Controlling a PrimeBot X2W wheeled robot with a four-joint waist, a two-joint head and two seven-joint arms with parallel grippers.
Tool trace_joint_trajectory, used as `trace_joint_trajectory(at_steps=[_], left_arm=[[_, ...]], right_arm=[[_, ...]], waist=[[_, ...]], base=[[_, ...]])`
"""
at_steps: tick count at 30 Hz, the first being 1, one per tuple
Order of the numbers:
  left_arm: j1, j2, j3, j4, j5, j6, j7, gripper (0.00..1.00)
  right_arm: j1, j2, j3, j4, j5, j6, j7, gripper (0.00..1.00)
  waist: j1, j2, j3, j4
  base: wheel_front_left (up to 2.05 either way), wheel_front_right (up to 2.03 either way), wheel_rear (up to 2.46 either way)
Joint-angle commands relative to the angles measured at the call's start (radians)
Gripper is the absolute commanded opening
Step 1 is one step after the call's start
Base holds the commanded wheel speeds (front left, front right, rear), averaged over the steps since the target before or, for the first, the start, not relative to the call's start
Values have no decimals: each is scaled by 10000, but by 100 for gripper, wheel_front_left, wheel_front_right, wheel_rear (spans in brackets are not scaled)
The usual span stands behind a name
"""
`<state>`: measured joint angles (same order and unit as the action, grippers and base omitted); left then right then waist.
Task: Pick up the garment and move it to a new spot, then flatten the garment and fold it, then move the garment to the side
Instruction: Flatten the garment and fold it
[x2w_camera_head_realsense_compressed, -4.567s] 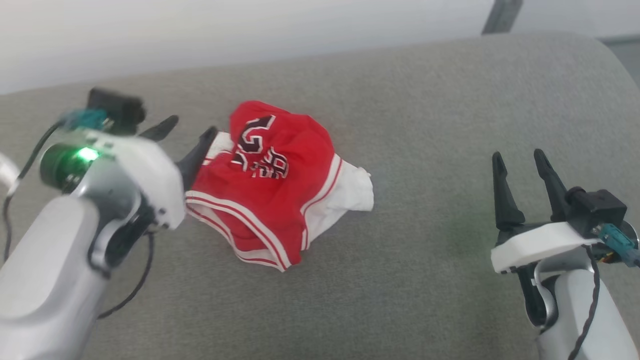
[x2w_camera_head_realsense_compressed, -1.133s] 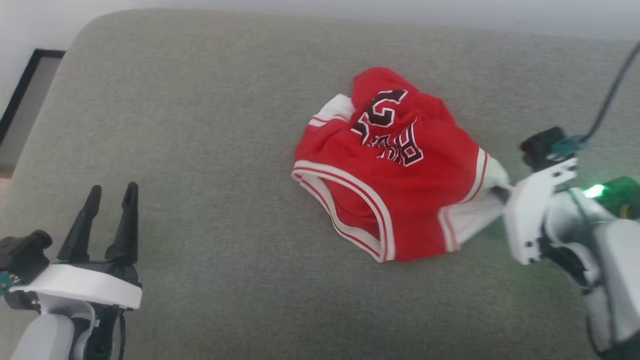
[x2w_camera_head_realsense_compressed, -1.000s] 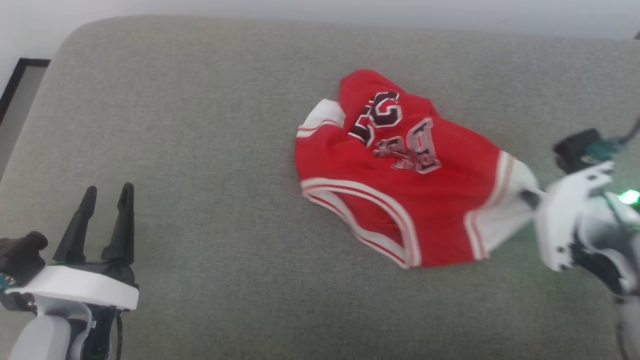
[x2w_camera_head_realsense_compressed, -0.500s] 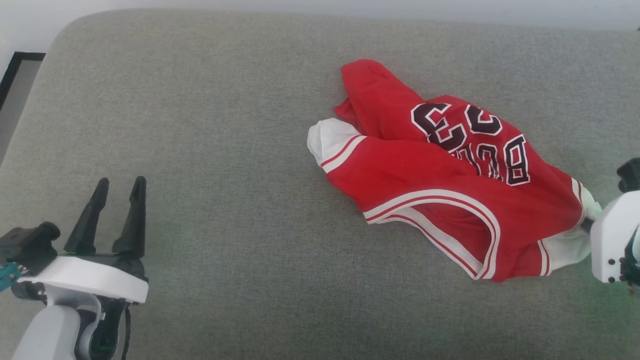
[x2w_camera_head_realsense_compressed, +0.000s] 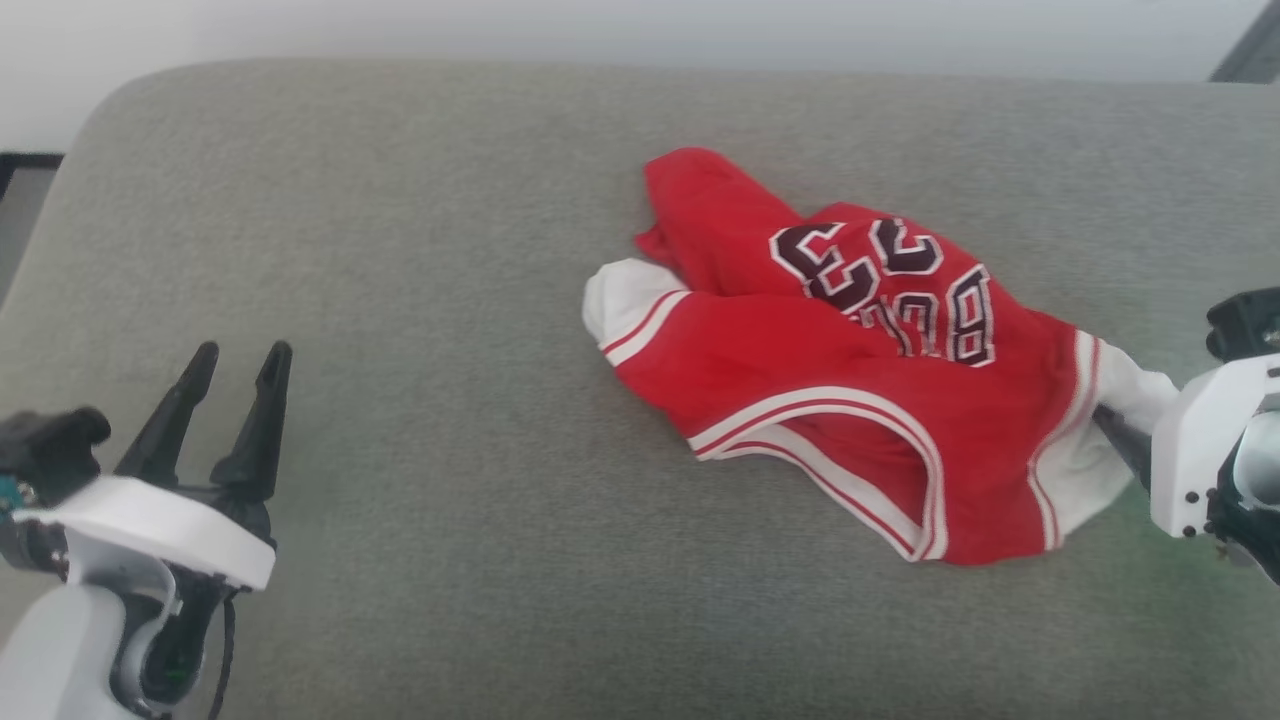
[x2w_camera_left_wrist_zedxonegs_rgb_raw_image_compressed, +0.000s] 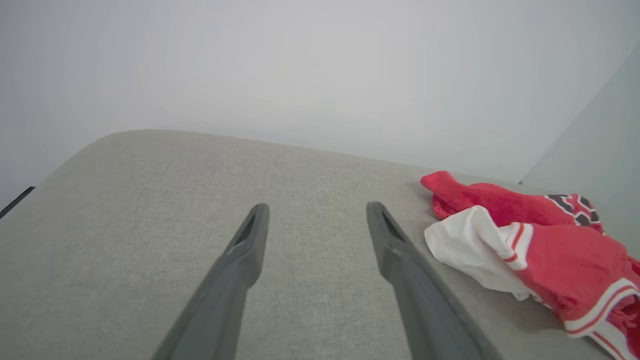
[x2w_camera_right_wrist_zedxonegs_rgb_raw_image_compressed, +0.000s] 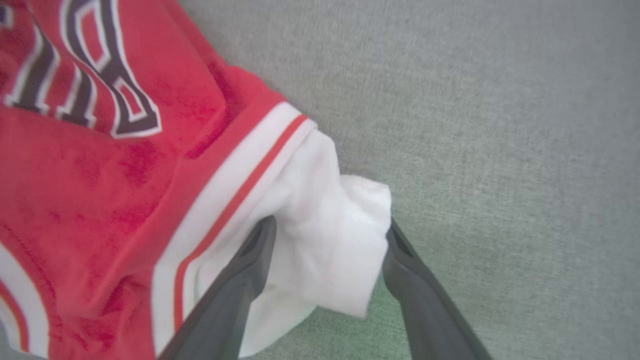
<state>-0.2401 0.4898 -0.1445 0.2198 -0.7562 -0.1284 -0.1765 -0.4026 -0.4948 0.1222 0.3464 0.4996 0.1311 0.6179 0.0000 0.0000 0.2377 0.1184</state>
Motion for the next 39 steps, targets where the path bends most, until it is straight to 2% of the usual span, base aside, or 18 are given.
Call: trace_joint_trajectory(at_steps=[1, 10, 17, 22, 23, 27, 33, 39], left_arm=[[-217, 63, 21, -171, -246, -24, 295, 100], [-852, 694, -231, -1036, -649, 356, 2418, 100], [-1916, 1265, -709, -1358, -567, 535, 4210, 100], [-2728, 1442, -1096, -1084, -586, 600, 5327, 100], [-3032, 1497, -1250, -949, -598, 621, 5774, 100], [-3597, 1506, -1690, -625, -599, 702, 6824, 100], [-4265, 1531, -2342, -220, -498, 1255, 8726, 100], [-4523, 1586, -2756, 217, -297, 2132, 10195, 100]], right_arm=[[119, 70, -67, -260, 58, -5, -183, 100], [564, 766, -537, -1827, -479, -5, -1441, 100], [756, 2031, -1252, -2770, -1599, -5, -3658, 100], [863, 2884, -1504, -3063, -2336, -3, -5261, 100], [906, 3278, -1624, -3085, -2609, -3, -5838, 100], [1049, 3876, -1752, -2897, -2928, -5, -6484, 100], [1164, 4248, -1672, -2548, -2937, -3, -6768, 100], [999, 4348, -1471, -2257, -2810, -3, -6892, 100]], waist=[[0, 0, -181, -280], [0, 0, -516, -1282], [0, 0, -506, -2296], [0, 0, -288, -2965], [0, 0, -187, -3210], [0, 0, -2, -3578], [0, 0, 256, -3893], [0, 0, 502, -4068]], base=[[0, 0, 0], [0, 0, 0], [0, 0, 0], [0, 0, 0], [0, 0, 0], [0, 0, 0], [0, 0, 0], [0, 0, 0]])
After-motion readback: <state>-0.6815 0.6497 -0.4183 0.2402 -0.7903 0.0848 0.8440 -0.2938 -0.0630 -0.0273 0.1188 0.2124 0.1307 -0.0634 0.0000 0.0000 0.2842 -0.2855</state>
